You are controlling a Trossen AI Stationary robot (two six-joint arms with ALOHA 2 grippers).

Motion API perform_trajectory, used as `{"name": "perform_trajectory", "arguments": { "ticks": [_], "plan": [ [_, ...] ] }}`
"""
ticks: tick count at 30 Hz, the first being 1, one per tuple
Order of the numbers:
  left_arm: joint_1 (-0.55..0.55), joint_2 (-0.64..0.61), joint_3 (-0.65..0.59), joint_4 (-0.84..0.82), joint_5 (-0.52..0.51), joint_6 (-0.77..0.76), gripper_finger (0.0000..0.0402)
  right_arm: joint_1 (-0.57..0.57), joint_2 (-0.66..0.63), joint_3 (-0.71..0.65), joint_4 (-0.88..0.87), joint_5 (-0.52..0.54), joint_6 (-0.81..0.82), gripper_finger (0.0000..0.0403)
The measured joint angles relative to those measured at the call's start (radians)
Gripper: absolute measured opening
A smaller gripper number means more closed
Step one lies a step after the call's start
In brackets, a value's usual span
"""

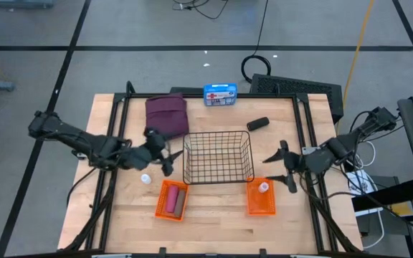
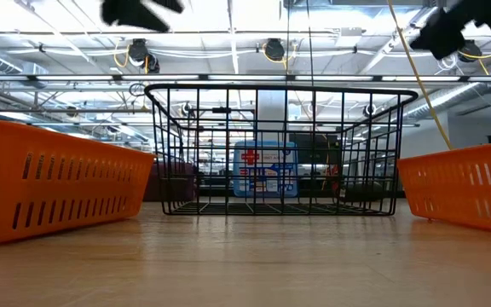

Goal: Pick & Place Medicine items
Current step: Put the top white pill bottle into the right orange basket

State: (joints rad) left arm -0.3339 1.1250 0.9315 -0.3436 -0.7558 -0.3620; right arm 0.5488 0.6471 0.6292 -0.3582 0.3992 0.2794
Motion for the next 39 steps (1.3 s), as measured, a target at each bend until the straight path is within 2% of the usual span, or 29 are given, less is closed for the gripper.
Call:
{"name": "perform_trajectory", "arguments": {
  "ticks": [3,7,12,16,20,24,30,35,39],
  "plan": [
    [-0.043,-0.085,-0.138,-0.006,-0.054,-0.133,0.0324,0.000,-0.018,0.000,0.047,0.069,-0.114,0.0269],
    [-0.072,-0.209,-0.327,-0.008,-0.057,-0.339,0.0324,-0.001,-0.022,0.000,0.113,0.077,-0.227,0.0269],
    [-0.098,-0.336,-0.510,-0.007,-0.053,-0.534,0.0324,-0.001,-0.022,0.000,0.156,0.077,-0.276,0.0265],
    [-0.097,-0.381,-0.595,-0.007,-0.007,-0.597,0.0324,0.000,-0.021,0.000,0.159,0.077,-0.277,0.0265],
    [-0.097,-0.382,-0.621,-0.039,0.037,-0.619,0.0324,0.000,-0.018,0.000,0.160,0.083,-0.275,0.0265],
    [-0.097,-0.382,-0.620,-0.130,0.095,-0.663,0.0324,0.000,-0.018,0.000,0.160,0.134,-0.274,0.0265],
    [-0.097,-0.349,-0.620,-0.239,0.231,-0.733,0.0324,-0.017,-0.017,0.000,0.160,0.155,-0.273,0.0265],
    [-0.097,-0.265,-0.621,-0.230,0.232,-0.647,0.0324,-0.052,-0.015,0.000,0.160,0.155,-0.276,0.0265],
    [-0.097,-0.175,-0.620,-0.222,0.232,-0.664,0.0324,-0.082,-0.008,0.000,0.160,0.154,-0.277,0.0265]
  ]
}}
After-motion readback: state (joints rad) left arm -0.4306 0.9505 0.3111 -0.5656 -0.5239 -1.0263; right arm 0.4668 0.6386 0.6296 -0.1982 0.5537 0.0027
